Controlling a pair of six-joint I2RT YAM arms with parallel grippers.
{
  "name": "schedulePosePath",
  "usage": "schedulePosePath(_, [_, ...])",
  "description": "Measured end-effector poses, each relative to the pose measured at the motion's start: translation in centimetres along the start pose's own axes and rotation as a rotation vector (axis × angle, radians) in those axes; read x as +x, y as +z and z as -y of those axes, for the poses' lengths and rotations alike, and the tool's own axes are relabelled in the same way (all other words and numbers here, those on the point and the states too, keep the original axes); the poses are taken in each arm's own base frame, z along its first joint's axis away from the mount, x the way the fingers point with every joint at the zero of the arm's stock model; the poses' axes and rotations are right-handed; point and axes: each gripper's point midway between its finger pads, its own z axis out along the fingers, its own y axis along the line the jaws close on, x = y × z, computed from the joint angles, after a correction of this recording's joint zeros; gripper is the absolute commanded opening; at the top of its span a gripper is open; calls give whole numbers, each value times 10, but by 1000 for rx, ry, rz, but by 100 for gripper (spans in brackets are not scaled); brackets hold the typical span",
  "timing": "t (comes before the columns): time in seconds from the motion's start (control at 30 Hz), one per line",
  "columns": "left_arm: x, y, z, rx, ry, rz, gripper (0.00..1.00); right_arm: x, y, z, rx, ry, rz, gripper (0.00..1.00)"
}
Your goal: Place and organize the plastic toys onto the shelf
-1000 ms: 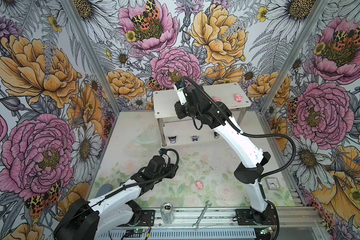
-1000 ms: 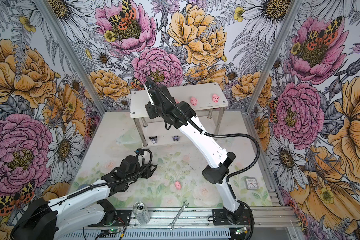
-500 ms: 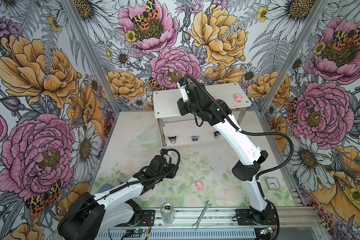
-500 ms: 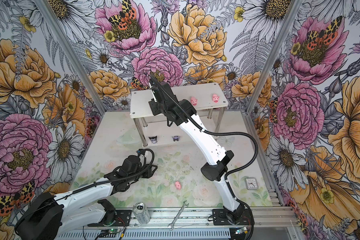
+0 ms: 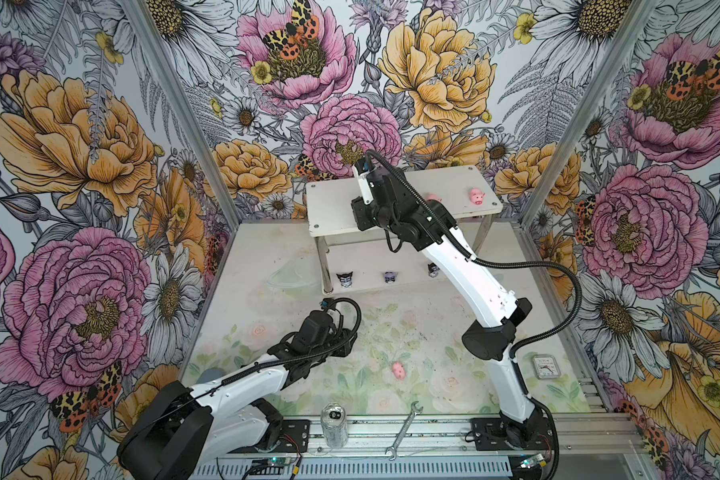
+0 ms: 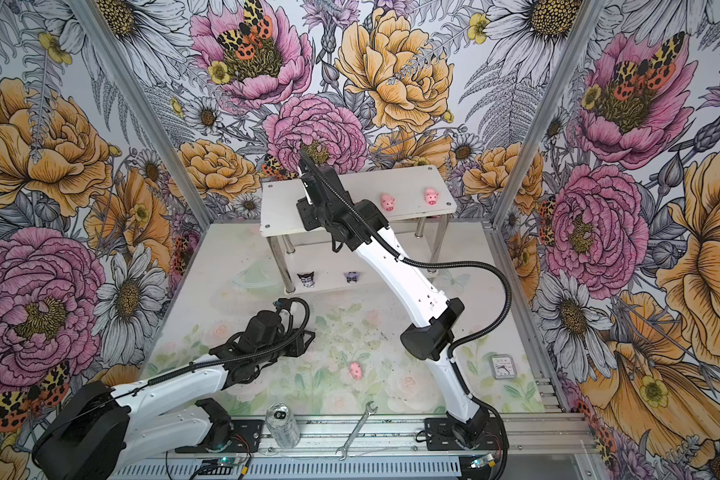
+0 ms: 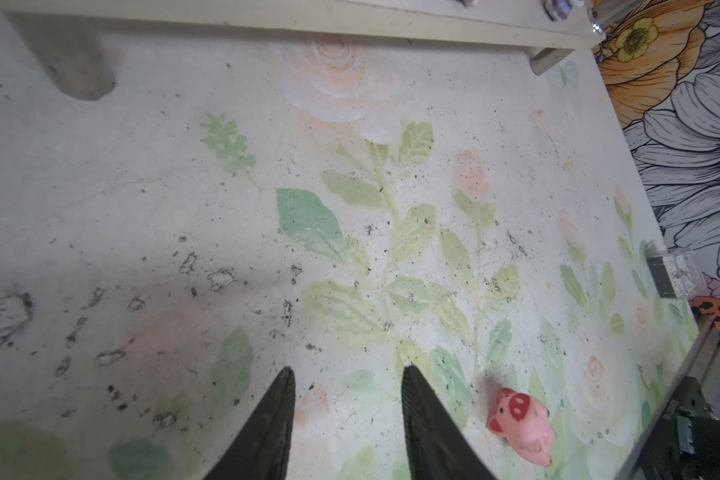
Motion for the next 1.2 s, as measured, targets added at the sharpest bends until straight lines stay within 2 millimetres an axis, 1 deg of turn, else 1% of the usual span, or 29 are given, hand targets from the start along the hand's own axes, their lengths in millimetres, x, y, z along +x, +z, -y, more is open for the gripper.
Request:
schedulePosePath(0.13, [0, 0, 0, 0, 0, 0, 45, 11, 10, 0, 0, -6, -37, 47])
schedulePosePath(0.23, [0, 0, 0, 0, 0, 0, 44, 12, 12, 1, 1, 4, -36, 47])
schedulePosePath(0.27, [0, 0, 0, 0, 0, -1, 45, 12, 13, 2, 0, 8, -37, 46])
schedulePosePath(0.37, [0, 0, 0, -1, 0, -2, 45, 12, 13, 3, -7, 24, -39, 37])
schedulePosePath(0.47, [1, 1, -1, -2, -1, -3, 45, 12, 14, 4, -22, 46, -41, 30])
schedulePosePath(0.6, [1, 1, -1, -2, -1, -3, 44, 10, 14, 0, -66, 83, -40, 23])
schedulePosePath(0.7, [0, 0, 0, 0, 0, -1, 44, 8, 12, -4, -103, 118, -37, 20])
schedulePosePath(0.83, [-4, -3, 3, 10, 2, 14, 45, 9, 5, -17, -169, 140, -52, 17])
schedulePosePath(0.93, [-6, -5, 4, 16, 2, 24, 44, 11, -10, -28, -198, 132, -67, 17])
schedulePosePath(1.0, [-6, -5, 4, 16, 2, 24, 45, 15, -29, -39, -214, 113, -77, 17])
schedulePosePath(1.07, [-6, -5, 4, 16, 2, 24, 44, 21, -57, -54, -235, 81, -77, 17])
schedulePosePath(1.13, [-6, -5, 5, 17, 2, 25, 44, 29, -87, -64, -259, 61, -61, 17])
schedulePosePath(1.17, [-6, -5, 5, 17, 2, 26, 44, 38, -105, -71, -284, 53, -53, 17])
schedulePosePath(1.2, [-7, -5, 5, 17, 2, 26, 45, 46, -120, -73, -303, 56, -40, 18])
